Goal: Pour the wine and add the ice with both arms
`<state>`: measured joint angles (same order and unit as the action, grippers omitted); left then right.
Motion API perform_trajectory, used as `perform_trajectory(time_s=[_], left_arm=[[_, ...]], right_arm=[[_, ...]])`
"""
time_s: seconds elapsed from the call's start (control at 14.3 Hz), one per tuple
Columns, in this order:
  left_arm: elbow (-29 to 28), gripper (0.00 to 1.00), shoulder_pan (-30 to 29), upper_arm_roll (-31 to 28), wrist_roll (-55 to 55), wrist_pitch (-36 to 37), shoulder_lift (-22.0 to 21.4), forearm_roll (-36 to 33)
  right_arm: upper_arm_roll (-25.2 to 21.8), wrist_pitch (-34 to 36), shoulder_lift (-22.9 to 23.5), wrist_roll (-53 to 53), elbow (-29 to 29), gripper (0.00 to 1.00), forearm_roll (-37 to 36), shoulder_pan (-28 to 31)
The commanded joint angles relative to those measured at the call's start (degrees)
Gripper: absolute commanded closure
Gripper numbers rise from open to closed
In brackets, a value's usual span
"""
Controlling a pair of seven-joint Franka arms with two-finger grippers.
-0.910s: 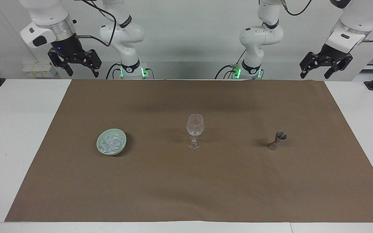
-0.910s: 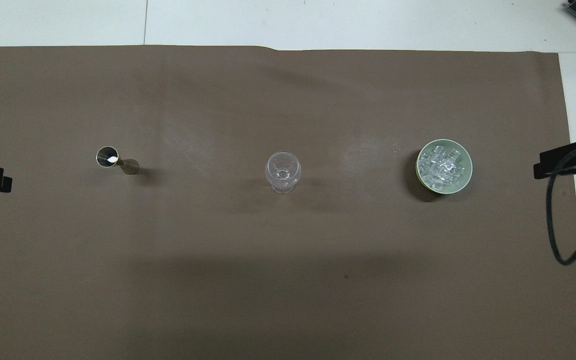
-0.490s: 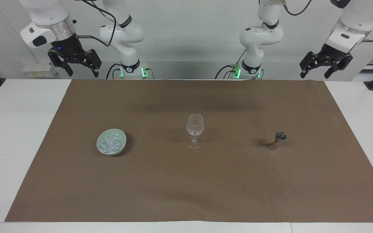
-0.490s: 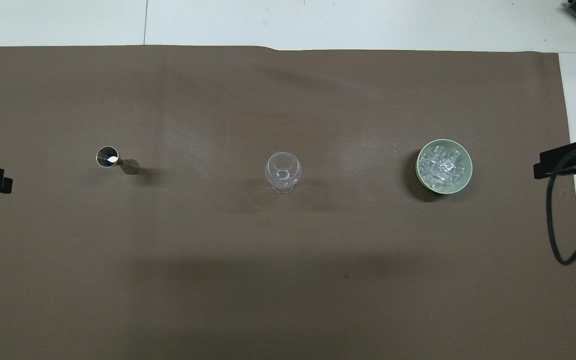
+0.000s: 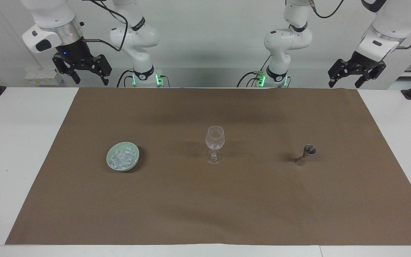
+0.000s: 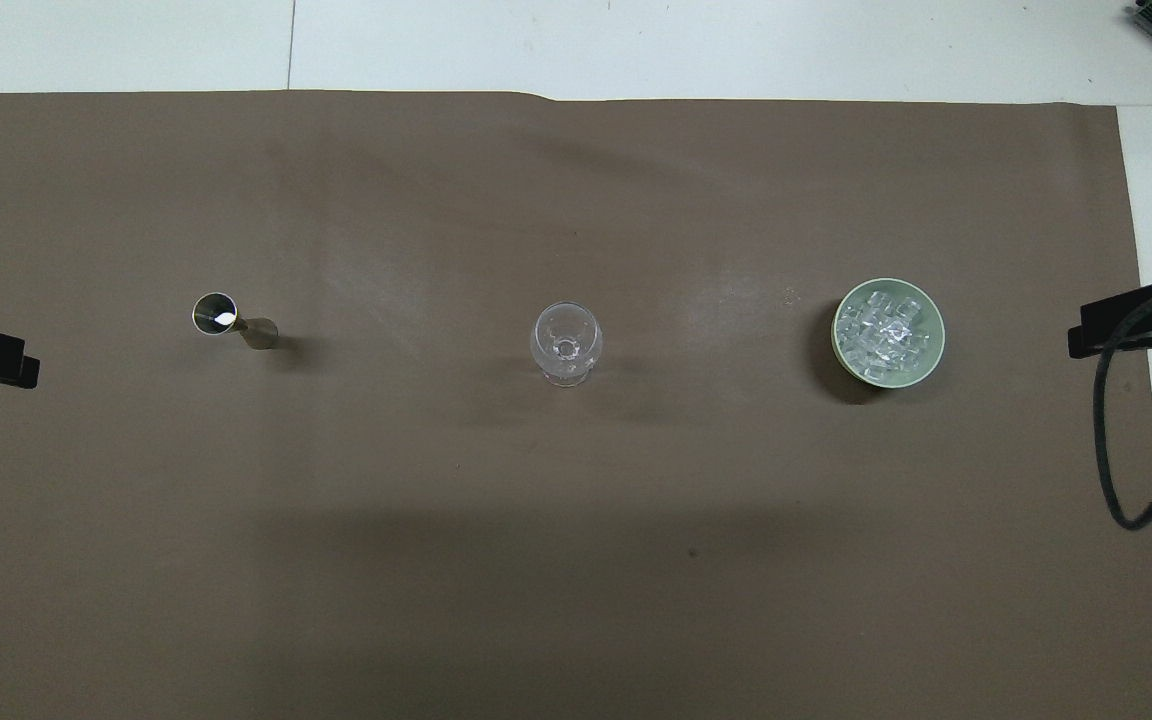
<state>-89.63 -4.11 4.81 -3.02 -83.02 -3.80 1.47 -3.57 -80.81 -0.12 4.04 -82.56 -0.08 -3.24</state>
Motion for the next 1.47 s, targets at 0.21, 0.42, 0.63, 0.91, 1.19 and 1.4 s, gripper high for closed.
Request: perform_trajectory(time_s=[0.21,0.42,0.63,0.91,1.19,1.4], left_arm=[[0.6,0.00,0.3,0.1,0.8,0.1,0.4,0.7],[0.6,0.00,0.4,0.2,1.2,-2.5,0.5,0.5],[0.6,0.00,0.4,0.4,1.3,-2.6,1.8,0.5],[0.9,0.00,1.7,-0.2,4.0,-2.6,3.9,0.5],[0.7,0.00,2.5,-0.5,10.0,-2.6,6.0,0.6],[0.7,0.00,4.4,-3.9,11.2,-3.1,7.3,1.2]], right_arm=[[0.1,0.5,0.4,-0.8,0.9,0.00,1.8,1.0],[0.1,0.6,0.3,-0.8,0.8,0.00,1.8,0.9],[0.1,0.6,0.3,-0.8,0.8,0.00,1.8,0.9],[0.1,0.6,0.3,-0.8,0.8,0.00,1.8,0.9],[0.1,0.6,0.3,-0.8,0.8,0.00,1.8,0.9],[0.1,0.6,0.3,-0.8,0.8,0.00,1.8,0.9]])
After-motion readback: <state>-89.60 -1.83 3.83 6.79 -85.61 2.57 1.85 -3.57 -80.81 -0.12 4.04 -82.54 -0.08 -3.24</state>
